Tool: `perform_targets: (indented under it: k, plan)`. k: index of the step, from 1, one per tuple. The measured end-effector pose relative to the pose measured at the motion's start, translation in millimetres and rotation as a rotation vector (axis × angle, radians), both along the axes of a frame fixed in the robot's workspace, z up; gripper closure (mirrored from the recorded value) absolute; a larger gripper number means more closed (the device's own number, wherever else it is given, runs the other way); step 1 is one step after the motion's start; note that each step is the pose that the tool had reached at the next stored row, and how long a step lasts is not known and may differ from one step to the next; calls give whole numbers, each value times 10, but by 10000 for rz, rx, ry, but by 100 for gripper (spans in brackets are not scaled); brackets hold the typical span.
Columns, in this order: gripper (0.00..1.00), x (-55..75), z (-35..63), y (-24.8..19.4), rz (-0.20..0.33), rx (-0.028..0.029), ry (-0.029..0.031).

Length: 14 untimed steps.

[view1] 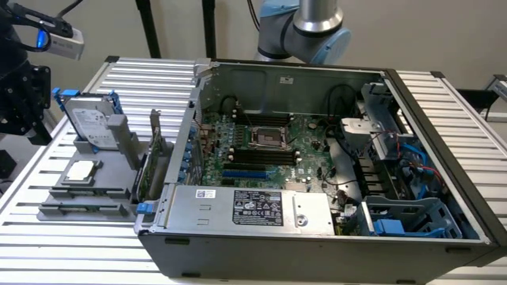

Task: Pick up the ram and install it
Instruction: 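Pick up the ram and move it above insertion slot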

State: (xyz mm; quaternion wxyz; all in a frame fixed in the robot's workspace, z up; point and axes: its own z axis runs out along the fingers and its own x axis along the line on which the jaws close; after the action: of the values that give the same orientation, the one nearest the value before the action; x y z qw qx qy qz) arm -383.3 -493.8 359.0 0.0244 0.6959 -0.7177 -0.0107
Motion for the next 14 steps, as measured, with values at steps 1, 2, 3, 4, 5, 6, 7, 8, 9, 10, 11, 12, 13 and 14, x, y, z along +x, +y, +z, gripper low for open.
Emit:
perform_targets:
  k: [1, 2, 3, 4, 5, 6, 7, 8, 9, 10, 11, 12, 13, 14]
  plan:
    - [89, 0, 0, 0, 0, 0, 0]
    - [89, 0, 0, 0, 0, 0, 0]
    - [89, 0, 0, 0, 0, 0, 0]
    - [89, 0, 0, 0, 0, 0, 0]
    - [89, 0, 0, 0, 0, 0, 0]
    - [89, 0, 0, 0, 0, 0, 0]
    - [89, 0, 0, 0, 0, 0, 0]
    - [89, 0, 0, 0, 0, 0, 0]
    - [89, 0, 0, 0, 0, 0, 0]
    - [89, 0, 0, 0, 0, 0, 0]
    - [88, 0, 0, 0, 0, 0, 0]
    - [88, 0, 0, 0, 0, 0, 0]
    - [83, 0, 0, 0, 0, 0, 0]
    - [76, 0, 0, 0, 0, 0, 0]
